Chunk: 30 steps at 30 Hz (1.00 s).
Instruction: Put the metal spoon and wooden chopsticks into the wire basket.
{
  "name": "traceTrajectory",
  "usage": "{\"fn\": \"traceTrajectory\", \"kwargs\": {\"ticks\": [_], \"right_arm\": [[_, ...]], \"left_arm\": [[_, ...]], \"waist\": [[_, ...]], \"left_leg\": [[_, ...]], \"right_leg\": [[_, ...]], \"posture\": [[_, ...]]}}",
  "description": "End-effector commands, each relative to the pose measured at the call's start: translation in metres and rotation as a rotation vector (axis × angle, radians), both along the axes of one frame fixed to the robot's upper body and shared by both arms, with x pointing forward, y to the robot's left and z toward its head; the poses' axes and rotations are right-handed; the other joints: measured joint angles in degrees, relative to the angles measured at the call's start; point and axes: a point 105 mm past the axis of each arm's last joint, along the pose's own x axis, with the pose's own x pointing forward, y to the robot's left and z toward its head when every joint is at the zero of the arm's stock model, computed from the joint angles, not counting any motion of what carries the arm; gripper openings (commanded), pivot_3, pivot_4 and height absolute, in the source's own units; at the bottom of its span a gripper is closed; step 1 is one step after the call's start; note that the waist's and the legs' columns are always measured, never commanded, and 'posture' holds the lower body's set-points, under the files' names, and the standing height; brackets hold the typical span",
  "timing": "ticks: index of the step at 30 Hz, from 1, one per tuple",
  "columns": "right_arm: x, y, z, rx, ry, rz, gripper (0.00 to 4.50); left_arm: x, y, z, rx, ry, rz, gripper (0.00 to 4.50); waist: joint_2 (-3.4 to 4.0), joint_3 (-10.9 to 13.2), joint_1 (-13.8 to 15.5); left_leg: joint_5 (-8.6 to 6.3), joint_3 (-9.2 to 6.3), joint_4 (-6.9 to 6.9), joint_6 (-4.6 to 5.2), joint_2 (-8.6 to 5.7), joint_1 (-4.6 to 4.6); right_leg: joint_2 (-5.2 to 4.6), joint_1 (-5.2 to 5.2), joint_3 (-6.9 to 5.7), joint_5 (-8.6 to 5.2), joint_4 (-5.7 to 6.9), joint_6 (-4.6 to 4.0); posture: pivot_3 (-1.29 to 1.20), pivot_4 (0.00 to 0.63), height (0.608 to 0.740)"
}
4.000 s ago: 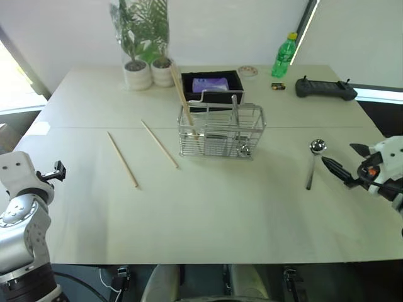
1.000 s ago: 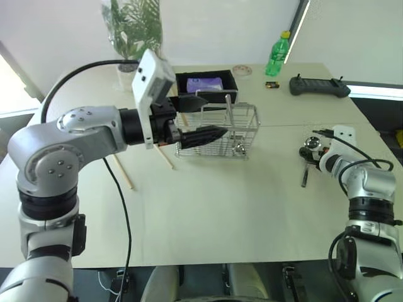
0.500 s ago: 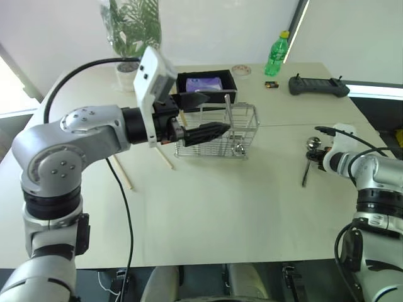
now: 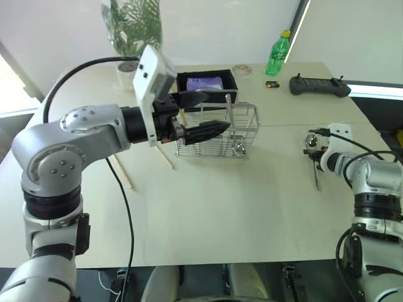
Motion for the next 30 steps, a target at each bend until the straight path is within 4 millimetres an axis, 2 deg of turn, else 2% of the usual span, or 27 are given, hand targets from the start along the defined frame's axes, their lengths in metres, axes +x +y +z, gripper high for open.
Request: {"fn": "traceTrajectory", "kwargs": {"ticks": [1,4,5,7,9,12,17,21,26,30], "right_arm": [[0.018,0.017,0.098,-0.036,-0.394,0.073,0.09],[0.026,0.05,0.149,0.039,-0.602,0.19,0.09],[0.027,0.056,0.156,0.054,-0.628,0.209,0.09],[0.029,0.081,0.174,0.128,-0.696,0.287,0.09],[0.028,0.114,0.186,0.203,-0.742,0.389,0.09],[0.025,0.154,0.189,0.271,-0.76,0.501,0.09],[0.022,0.189,0.173,0.309,-0.731,0.59,0.09],[0.02,0.199,0.17,0.328,-0.734,0.614,0.09],[0.012,0.208,0.184,0.321,-0.791,0.663,0.09],[0.011,0.214,0.168,0.264,-0.77,0.684,0.09]], "left_arm": [[-0.003,0.003,0.01,-0.001,-0.046,-0.003,4.5],[-0.001,0.009,0.009,0.023,-0.05,0.015,4.5],[-0.001,0.01,0.009,0.028,-0.05,0.017,4.5],[0.0,0.016,0.008,0.048,-0.05,0.034,4.5],[0.001,0.026,0.007,0.073,-0.045,0.06,4.5],[0.0,0.039,0.005,0.103,-0.039,0.097,4.5],[-0.001,0.05,0.002,0.129,-0.04,0.139,4.5],[-0.001,0.052,0.003,0.112,-0.047,0.158,4.5],[0.0,0.052,0.005,0.092,-0.054,0.171,4.5],[0.0,0.051,0.006,0.083,-0.057,0.17,4.5]], "waist": [[0.03,0.0,-0.2],[0.04,0.1,-0.6],[0.04,0.1,-0.7],[-0.03,0.1,-0.8],[-0.03,0.1,-0.9],[-0.02,0.1,-1.2],[0.0,0.1,-1.0],[0.0,0.1,-1.0],[0.0,0.1,-1.2],[0.0,0.1,-1.3]], "left_leg": [[0.0,0.0,-0.01,0.0,0.01,0.01],[0.0,0.0,-0.14,0.0,0.03,0.04],[0.0,-0.01,-0.16,0.0,0.05,0.06],[0.0,-0.1,-0.23,0.0,0.06,0.06],[0.0,-0.16,-0.26,-0.01,0.05,0.05],[0.0,-0.15,-0.31,-0.01,0.04,0.03],[0.01,-0.2,-0.35,-0.02,0.03,-0.19],[0.02,-0.2,-0.35,-0.04,0.03,-0.2],[0.06,-0.21,-0.37,-0.1,0.03,-0.2],[0.07,-0.21,-0.37,-0.13,0.03,-0.19]], "right_leg": [[0.01,-0.02,0.0,0.0,0.01,0.01],[0.03,-0.07,0.0,0.01,0.02,0.02],[0.05,-0.08,-0.01,0.01,0.03,0.03],[0.05,-0.06,-0.06,0.0,0.03,0.05],[0.05,-0.07,-0.1,0.0,0.03,0.05],[0.02,-0.12,-0.08,0.0,0.03,0.05],[0.02,-0.38,-0.1,0.01,0.06,0.04],[0.01,-0.38,-0.1,0.01,0.06,0.04],[0.02,-0.44,-0.09,0.02,0.11,0.03],[0.02,-0.44,-0.09,0.02,0.11,0.03]], "posture": [[0.0,0.15,0.716],[0.0,0.15,0.716],[0.0,0.15,0.716],[0.0,0.15,0.716],[0.0,0.15,0.716],[0.0,0.15,0.716],[0.0,0.15,0.716],[0.0,0.15,0.716],[0.0,0.15,0.716],[0.0,0.15,0.716]]}}
